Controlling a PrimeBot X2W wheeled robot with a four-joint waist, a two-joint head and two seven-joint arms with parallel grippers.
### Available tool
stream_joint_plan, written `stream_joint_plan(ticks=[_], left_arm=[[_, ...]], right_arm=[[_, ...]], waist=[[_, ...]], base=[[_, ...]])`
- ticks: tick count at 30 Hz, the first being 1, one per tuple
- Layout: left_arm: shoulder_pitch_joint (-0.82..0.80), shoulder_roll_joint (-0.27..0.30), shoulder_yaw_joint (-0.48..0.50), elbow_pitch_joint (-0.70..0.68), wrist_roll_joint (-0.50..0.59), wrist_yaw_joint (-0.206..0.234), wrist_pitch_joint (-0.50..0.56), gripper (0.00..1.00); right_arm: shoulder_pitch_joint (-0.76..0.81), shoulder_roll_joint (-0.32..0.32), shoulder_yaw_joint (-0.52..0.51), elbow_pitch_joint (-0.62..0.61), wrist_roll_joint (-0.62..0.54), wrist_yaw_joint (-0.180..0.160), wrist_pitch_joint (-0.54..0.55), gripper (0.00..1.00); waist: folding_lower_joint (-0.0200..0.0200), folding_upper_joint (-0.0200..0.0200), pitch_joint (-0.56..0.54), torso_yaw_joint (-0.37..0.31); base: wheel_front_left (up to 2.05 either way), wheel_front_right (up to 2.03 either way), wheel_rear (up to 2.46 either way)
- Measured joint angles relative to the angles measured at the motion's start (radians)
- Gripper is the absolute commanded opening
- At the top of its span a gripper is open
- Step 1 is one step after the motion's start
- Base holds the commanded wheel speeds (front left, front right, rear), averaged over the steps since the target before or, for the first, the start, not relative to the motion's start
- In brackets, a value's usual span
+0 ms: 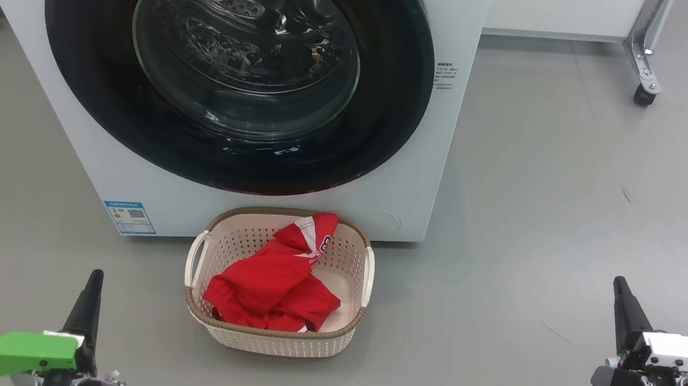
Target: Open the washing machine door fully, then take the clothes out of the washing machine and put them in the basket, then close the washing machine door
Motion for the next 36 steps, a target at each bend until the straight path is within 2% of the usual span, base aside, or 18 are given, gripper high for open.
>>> stream_joint_plan(ticks=[36], left_arm=[[-0.002,0.000,0.003,0.012,0.000,0.000,0.003,0.00]], right_arm=[[0.000,0.002,-0.002,0.006,0.000,0.005,0.001,0.00]], waist=[[0.0000,0.0000,0.000,0.000]], base=[[0.00,0.00,0.00]])
